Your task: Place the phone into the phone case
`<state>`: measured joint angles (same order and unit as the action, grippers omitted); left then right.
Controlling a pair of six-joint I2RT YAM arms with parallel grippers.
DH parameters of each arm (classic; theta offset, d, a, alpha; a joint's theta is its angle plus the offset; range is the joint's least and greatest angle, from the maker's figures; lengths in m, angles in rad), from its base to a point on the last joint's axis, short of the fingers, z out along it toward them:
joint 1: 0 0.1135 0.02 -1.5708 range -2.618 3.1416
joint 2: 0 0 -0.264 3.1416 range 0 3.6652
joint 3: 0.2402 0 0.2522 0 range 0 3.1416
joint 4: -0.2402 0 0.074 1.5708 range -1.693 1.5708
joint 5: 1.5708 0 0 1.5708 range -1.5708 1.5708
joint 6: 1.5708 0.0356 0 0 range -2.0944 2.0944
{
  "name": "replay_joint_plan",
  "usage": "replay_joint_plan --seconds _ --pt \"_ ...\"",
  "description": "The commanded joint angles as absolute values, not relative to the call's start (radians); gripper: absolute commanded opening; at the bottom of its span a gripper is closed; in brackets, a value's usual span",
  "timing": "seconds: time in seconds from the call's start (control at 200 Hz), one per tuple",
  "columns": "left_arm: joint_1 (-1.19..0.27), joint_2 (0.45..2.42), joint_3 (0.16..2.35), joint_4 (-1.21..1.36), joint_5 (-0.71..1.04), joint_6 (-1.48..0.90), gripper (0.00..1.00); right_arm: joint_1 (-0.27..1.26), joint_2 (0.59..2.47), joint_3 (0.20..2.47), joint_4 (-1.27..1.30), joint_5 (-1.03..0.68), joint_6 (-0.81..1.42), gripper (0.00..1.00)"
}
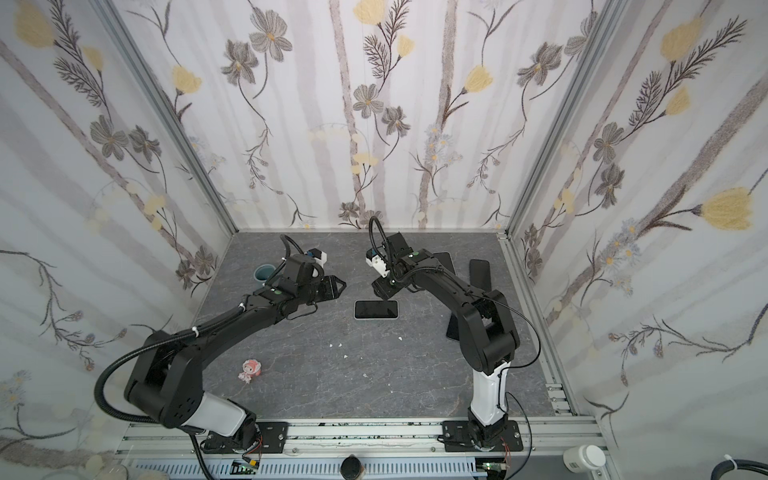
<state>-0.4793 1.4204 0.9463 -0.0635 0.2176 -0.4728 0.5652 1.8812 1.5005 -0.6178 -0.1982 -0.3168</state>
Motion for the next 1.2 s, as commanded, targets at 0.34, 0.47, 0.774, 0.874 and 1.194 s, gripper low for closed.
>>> replay_joint_plan --seconds 0.34,0.47,0.774,0.874,1.194 --pt "-0.522 0.785 0.657 -0.055 0.279 0.123 0.82 0.591 1.984 1.494 -0.653 -0.225 -0.798 0.94" --pt "-0.536 0.728 0.646 -0.142 0.296 0.251 0.86 0.593 1.999 1.502 -0.645 -0.216 -0.825 0.94" --pt "-0.561 0.730 0.639 -0.259 0.352 0.455 0.87 0.610 2.066 1.580 -0.718 -0.181 -0.852 0.95" --pt "-0.570 0.723 0.625 -0.287 0.397 0.524 0.87 0.617 2.088 1.595 -0.733 -0.162 -0.861 0.95" --pt "-0.582 0.721 0.629 -0.369 0.402 0.562 0.84 0.633 2.172 1.675 -0.819 -0.153 -0.865 0.94"
